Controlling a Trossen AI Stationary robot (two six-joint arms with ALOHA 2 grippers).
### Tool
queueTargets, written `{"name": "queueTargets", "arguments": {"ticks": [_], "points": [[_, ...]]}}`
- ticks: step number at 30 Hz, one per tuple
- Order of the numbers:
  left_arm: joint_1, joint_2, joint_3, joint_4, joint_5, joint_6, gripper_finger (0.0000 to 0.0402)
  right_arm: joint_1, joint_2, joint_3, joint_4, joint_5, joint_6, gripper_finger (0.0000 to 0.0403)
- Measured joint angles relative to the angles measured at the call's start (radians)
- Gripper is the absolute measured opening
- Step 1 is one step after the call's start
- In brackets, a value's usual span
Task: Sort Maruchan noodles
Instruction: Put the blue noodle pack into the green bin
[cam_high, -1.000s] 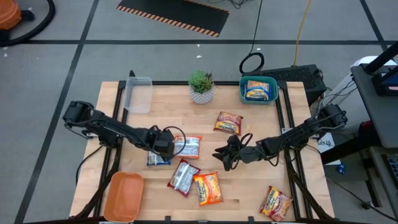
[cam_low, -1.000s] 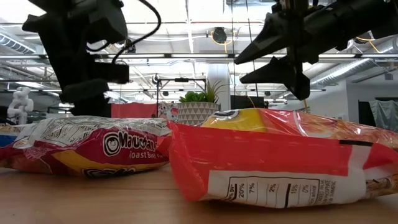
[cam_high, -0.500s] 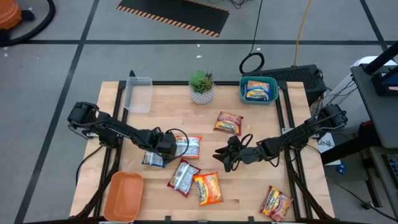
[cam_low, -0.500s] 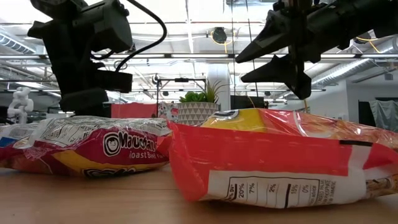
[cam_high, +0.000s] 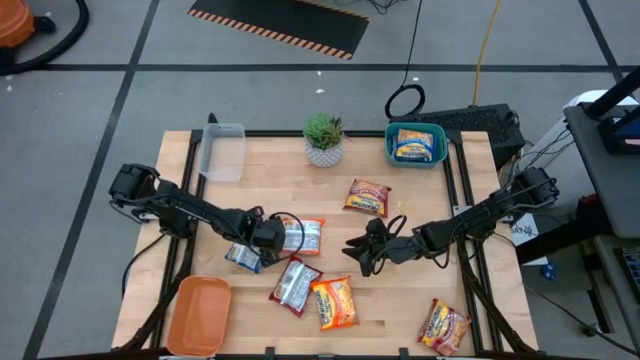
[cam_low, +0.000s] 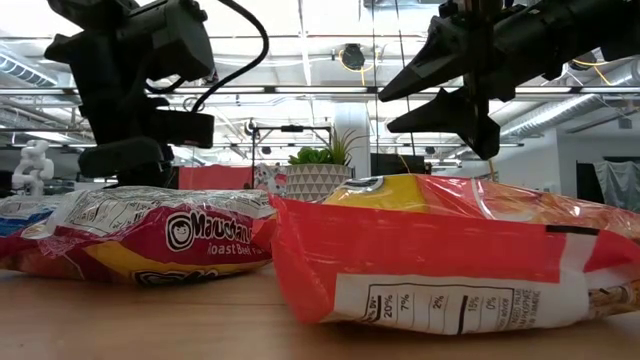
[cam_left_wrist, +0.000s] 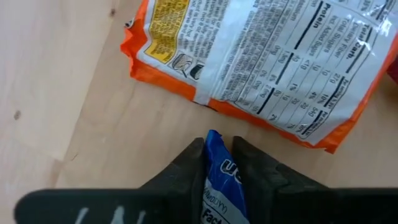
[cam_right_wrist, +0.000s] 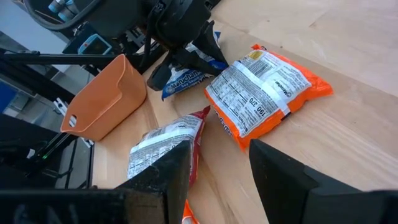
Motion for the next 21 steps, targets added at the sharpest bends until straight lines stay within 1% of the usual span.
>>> {"name": "queueTargets", "arguments": {"ticks": [3,7,10,13,18,21], "points": [[0.000,0.001,0.021,-0.028,-0.001,0.021,0.0081,0.000,0.000,0.000,0.000,-0.001,0.000,0.0157],[0.000,-0.011,0.053,-0.106,-0.021,0.055,0.0080,0.000,0.000,0.000,-0.002,-0.002,-0.005,0.0157],[-0.001,-0.042,0.081,-0.125,-0.068,0.079,0.0080,0.000,0.000,0.000,-0.006,-0.021,-0.011,0.0157],[0.000,-0.088,0.108,-0.182,-0.121,0.105,0.0080,0.000,0.000,0.000,-0.010,-0.043,-0.019,0.0157],[0.000,-0.172,0.159,-0.187,-0.193,0.175,0.0079,-0.007,-0.008,0.000,-0.007,-0.068,-0.093,0.0157],[-0.001,-0.199,0.196,-0.189,-0.220,0.242,0.0060,-0.027,-0.017,0.000,-0.018,-0.123,-0.165,0.0157]]}}
